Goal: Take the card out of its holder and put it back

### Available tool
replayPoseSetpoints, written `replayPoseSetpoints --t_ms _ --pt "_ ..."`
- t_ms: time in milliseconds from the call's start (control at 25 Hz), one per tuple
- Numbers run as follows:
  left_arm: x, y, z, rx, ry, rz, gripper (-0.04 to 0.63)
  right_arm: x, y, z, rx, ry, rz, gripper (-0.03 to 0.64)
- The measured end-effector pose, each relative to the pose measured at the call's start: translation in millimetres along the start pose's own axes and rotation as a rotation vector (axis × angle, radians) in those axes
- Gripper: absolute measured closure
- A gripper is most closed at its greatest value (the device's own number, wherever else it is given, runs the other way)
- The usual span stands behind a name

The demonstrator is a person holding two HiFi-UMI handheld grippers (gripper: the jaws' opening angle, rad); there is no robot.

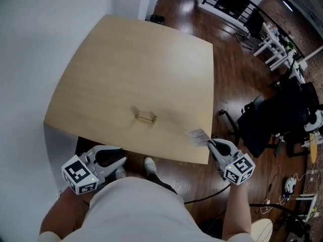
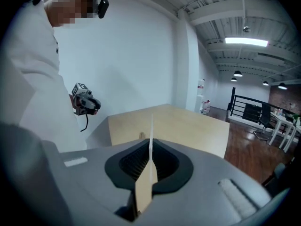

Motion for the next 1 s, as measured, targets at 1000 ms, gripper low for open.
replayPoseSetpoints --t_ms 1000 --pt "18.1 -2.7 -13.1 0.039 -0.045 -0.006 0.491 10.8 -7.4 12.1 0.008 -0.024 -0.003 0.596"
Point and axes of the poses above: the fingertips, and each gripper's own axes: x forward along the fingers, z to its right, y out of its top, the point moved 2 cm from there along -x, backward along the fingers, and after that the axes turned 9 degrees about z, right-handed, at the moved point
